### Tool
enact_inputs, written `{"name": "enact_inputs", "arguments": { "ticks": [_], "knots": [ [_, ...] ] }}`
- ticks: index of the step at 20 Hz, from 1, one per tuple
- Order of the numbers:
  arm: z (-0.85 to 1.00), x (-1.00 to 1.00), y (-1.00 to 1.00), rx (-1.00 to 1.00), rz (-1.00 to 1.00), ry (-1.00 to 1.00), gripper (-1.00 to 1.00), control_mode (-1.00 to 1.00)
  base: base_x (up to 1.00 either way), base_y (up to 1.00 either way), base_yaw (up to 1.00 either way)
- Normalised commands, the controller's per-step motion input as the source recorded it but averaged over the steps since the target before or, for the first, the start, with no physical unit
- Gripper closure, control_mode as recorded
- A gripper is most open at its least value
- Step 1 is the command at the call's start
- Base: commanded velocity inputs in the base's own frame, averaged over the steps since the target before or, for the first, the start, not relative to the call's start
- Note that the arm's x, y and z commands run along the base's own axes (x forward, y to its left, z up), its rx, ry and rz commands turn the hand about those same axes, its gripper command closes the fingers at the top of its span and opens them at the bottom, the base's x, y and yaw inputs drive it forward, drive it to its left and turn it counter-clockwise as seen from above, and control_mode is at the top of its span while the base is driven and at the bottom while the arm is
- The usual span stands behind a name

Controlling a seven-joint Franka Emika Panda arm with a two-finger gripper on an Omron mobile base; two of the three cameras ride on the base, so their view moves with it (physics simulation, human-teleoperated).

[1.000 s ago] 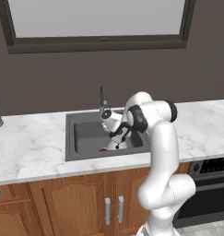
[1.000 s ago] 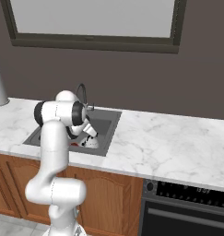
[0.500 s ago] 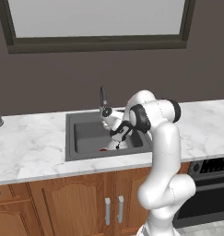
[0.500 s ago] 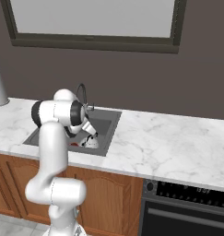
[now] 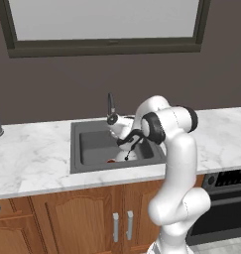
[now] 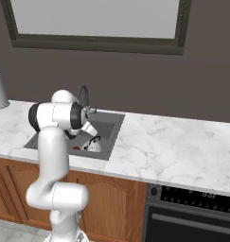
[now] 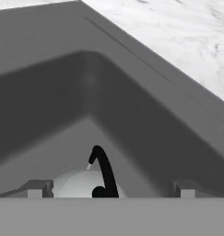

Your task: Open the cabinet, pick the kettle from the cabinet, and place it in the sink.

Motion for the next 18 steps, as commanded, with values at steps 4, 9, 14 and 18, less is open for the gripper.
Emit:
{"name": "enact_inputs", "arguments": {
  "ticks": [4, 9, 14, 18],
  "knots": [
    [0.24, -0.24, 0.0, 0.08, 0.0, 0.02, -1.0, -1.0, 0.0, 0.0, 0.0],
    [0.29, -0.25, 0.0, 0.21, 0.0, 0.02, -1.0, -1.0, 0.0, 0.0, 0.0],
    [0.3, -0.24, 0.0, 0.17, 0.06, 0.0, -1.0, -1.0, 0.0, 0.0, 0.0],
    [0.34, -0.27, 0.0, 0.04, 0.12, 0.0, -1.0, -1.0, 0.0, 0.0, 0.0]
  ]
}}
